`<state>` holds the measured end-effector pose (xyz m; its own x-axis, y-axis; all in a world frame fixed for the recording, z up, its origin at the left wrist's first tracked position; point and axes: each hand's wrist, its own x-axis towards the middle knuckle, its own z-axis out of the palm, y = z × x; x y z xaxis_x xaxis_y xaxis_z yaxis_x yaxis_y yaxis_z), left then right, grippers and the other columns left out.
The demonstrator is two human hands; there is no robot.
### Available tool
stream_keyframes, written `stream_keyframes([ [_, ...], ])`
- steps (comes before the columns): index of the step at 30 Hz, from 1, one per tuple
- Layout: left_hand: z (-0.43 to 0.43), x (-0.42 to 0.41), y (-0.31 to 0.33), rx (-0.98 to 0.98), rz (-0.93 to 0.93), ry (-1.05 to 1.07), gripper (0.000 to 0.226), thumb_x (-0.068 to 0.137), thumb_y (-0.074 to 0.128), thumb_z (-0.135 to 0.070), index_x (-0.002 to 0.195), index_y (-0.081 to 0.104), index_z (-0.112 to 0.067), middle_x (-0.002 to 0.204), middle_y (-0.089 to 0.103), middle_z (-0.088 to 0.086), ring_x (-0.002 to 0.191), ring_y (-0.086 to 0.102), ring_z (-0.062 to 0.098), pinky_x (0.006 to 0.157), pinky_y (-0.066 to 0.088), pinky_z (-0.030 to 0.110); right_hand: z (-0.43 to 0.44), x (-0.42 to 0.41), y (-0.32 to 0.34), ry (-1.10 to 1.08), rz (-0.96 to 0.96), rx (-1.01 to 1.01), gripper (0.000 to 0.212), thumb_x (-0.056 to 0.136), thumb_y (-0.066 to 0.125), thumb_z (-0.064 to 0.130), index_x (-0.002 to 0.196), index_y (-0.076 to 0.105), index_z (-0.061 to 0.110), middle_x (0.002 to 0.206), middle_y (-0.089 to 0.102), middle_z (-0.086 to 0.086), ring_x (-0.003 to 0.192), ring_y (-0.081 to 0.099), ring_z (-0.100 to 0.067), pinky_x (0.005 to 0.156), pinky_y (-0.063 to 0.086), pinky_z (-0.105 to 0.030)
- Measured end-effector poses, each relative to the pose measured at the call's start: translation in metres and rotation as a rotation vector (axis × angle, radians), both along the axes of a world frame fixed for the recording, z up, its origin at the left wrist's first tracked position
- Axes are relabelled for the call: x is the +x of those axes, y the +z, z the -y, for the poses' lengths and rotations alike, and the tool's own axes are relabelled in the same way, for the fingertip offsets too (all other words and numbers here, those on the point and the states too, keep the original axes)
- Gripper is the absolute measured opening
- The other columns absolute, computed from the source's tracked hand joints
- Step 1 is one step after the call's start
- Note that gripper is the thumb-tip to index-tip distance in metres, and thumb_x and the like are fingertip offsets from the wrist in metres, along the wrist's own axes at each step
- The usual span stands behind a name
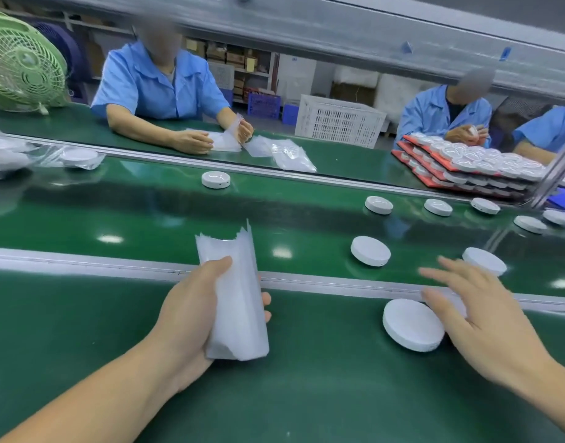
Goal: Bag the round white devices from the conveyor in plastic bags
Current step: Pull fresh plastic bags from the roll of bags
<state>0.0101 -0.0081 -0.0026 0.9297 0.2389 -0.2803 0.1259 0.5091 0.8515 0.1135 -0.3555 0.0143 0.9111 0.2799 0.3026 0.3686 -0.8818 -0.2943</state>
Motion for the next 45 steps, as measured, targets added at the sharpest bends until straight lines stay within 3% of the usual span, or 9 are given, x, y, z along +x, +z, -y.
stream_keyframes([
  [5,0.014,0.0,0.001,0.033,0.049,0.023,0.034,0.096,0.062,-0.042,0.125,0.061,-0.024,0.109,0.075,0.012,0.092,0.075,0.034,0.065,0.06,0.043,-0.11,-0.032,0.013,0.36,-0.324,0.3,0.064,0.076,0.043,0.086,0.135,0.048,0.062,0.14,0.04,0.046,0.13,0.038,0.02,0.108,0.032,-0.016],
  [9,0.017,-0.003,0.005,0.002,0.072,0.024,0.04,0.091,0.065,-0.043,0.124,0.058,-0.021,0.105,0.076,0.013,0.09,0.075,0.034,0.063,0.06,0.042,-0.197,-0.053,-0.01,0.529,-0.664,0.475,0.105,0.068,0.057,0.093,0.157,0.024,0.049,0.149,0.048,0.029,0.132,0.051,0.003,0.112,0.044,-0.033],
  [14,0.005,-0.004,0.006,-0.071,0.046,0.009,0.032,0.094,0.064,-0.04,0.122,0.061,-0.025,0.108,0.075,0.016,0.094,0.074,0.038,0.066,0.059,0.049,-0.207,-0.05,-0.027,0.555,-0.69,0.669,0.075,0.08,0.075,0.061,0.145,0.036,0.055,0.126,0.061,0.034,0.115,0.063,0.003,0.099,0.055,-0.032],
  [18,0.013,0.0,0.003,-0.035,0.09,0.091,0.025,0.099,0.059,-0.038,0.121,0.064,-0.029,0.105,0.076,0.009,0.092,0.075,0.032,0.066,0.061,0.043,-0.196,-0.051,-0.036,0.589,-0.61,0.562,0.124,0.051,0.081,0.083,0.152,0.012,0.063,0.146,0.036,0.042,0.136,0.041,0.01,0.109,0.044,-0.027],
  [21,0.014,0.001,0.008,-0.146,0.042,0.149,0.033,0.096,0.061,-0.043,0.121,0.065,-0.02,0.104,0.077,0.011,0.091,0.075,0.032,0.066,0.061,0.044,-0.195,-0.053,-0.035,0.629,-0.5,0.445,0.114,0.052,0.081,0.081,0.136,0.004,0.08,0.147,0.02,0.051,0.139,0.023,0.022,0.108,0.033,-0.017],
  [26,0.013,0.0,0.011,-0.266,-0.001,-0.003,0.055,0.091,0.065,-0.049,0.131,0.059,-0.01,0.114,0.073,0.018,0.101,0.072,0.035,0.074,0.061,0.05,-0.202,-0.051,-0.04,0.532,-0.315,0.526,0.093,0.07,0.058,0.085,0.151,0.038,0.045,0.144,0.041,0.033,0.135,0.041,0.008,0.111,0.042,-0.027],
  [30,0.021,-0.002,0.008,-0.204,0.106,-0.036,0.045,0.093,0.064,-0.041,0.132,0.052,-0.021,0.116,0.071,0.021,0.097,0.072,0.038,0.096,0.039,0.072,-0.198,-0.051,-0.041,0.486,-0.392,0.668,0.078,0.076,0.052,0.089,0.145,0.039,0.055,0.13,0.054,0.028,0.115,0.062,-0.01,0.091,0.057,-0.053],
  [37,0.014,-0.003,0.01,-0.11,0.14,-0.063,0.031,0.103,0.051,-0.034,0.133,0.055,-0.029,0.12,0.072,0.012,0.109,0.07,0.032,0.095,0.054,0.054,-0.196,-0.044,-0.039,0.517,-0.382,0.577,0.073,0.085,0.052,0.072,0.152,0.031,0.051,0.144,0.05,0.032,0.133,0.048,0.005,0.108,0.044,-0.032],
  [45,0.025,-0.011,0.011,0.021,0.112,0.011,0.034,0.098,0.044,-0.039,0.12,0.064,-0.022,0.102,0.072,0.023,0.078,0.07,0.038,0.061,0.046,0.049,-0.202,-0.05,-0.032,0.611,-0.664,0.84,0.092,0.068,0.08,0.074,0.146,0.036,0.056,0.129,0.065,0.02,0.099,0.072,-0.014,0.059,0.057,-0.028],
])
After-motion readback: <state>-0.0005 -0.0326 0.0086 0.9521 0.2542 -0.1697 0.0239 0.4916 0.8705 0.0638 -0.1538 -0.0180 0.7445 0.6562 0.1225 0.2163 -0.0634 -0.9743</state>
